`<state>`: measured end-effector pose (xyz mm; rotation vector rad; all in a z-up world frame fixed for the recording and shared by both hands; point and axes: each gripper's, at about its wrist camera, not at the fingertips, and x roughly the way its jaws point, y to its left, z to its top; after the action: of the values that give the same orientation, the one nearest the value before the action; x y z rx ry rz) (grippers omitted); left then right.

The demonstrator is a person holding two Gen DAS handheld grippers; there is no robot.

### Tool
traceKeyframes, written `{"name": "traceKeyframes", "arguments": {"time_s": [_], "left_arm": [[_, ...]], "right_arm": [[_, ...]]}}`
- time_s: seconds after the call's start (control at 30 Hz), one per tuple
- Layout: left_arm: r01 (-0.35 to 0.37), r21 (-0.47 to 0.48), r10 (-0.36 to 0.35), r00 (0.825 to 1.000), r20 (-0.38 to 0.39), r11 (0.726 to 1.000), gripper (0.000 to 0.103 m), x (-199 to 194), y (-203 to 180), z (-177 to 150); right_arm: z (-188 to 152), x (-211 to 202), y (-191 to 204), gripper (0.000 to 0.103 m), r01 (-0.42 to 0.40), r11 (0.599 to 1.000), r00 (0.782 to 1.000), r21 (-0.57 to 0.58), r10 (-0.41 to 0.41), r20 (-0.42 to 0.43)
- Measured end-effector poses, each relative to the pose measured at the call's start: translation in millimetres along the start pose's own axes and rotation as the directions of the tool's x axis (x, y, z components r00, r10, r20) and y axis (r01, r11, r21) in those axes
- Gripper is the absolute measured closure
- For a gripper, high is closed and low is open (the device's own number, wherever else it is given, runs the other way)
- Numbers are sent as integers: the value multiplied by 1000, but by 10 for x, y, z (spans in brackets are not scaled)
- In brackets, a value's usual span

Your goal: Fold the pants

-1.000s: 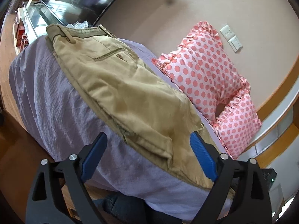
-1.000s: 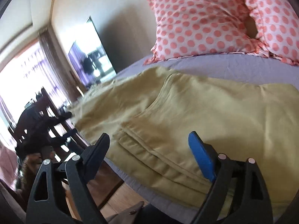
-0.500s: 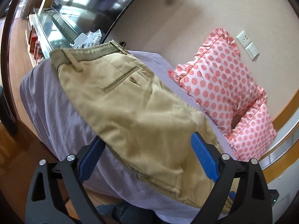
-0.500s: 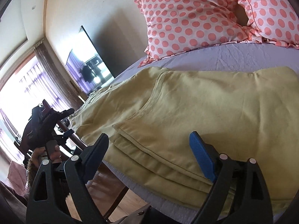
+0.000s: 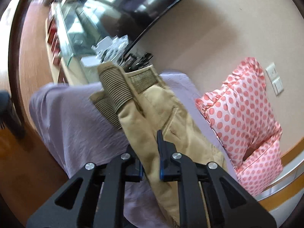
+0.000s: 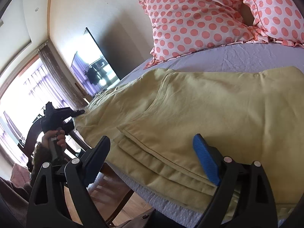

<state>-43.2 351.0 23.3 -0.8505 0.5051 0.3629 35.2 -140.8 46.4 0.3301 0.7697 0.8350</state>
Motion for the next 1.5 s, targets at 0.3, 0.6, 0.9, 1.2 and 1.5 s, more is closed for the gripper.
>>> {"name": "traceKeyframes", "arguments": {"time_s": [0.3, 0.6, 0.9, 1.2, 1.5], "left_arm": [[114, 689, -159, 987, 2, 716, 96, -312, -2414, -770], [555, 816, -186, 829, -528, 160, 95, -153, -3332, -3173], [663, 739, -227, 743, -630, 121, 44, -394, -2899, -2903], [352, 682, -45, 904, -424, 642, 32, 602, -2269, -1442], [556, 493, -87, 717, -691, 669, 21, 1199, -2433, -1603]], "right_arm": [[118, -723, -389, 12, 84, 989, 968, 123, -110, 225], [52, -1697, -1246, 10, 114, 897, 898, 427, -277, 341], [227, -1075, -1485, 34, 114, 910, 985, 399, -157, 77], [357, -873, -1707, 66, 113, 918, 990, 381, -136, 33], [385, -844, -1789, 70, 15, 903, 999, 429, -30, 29]]}}
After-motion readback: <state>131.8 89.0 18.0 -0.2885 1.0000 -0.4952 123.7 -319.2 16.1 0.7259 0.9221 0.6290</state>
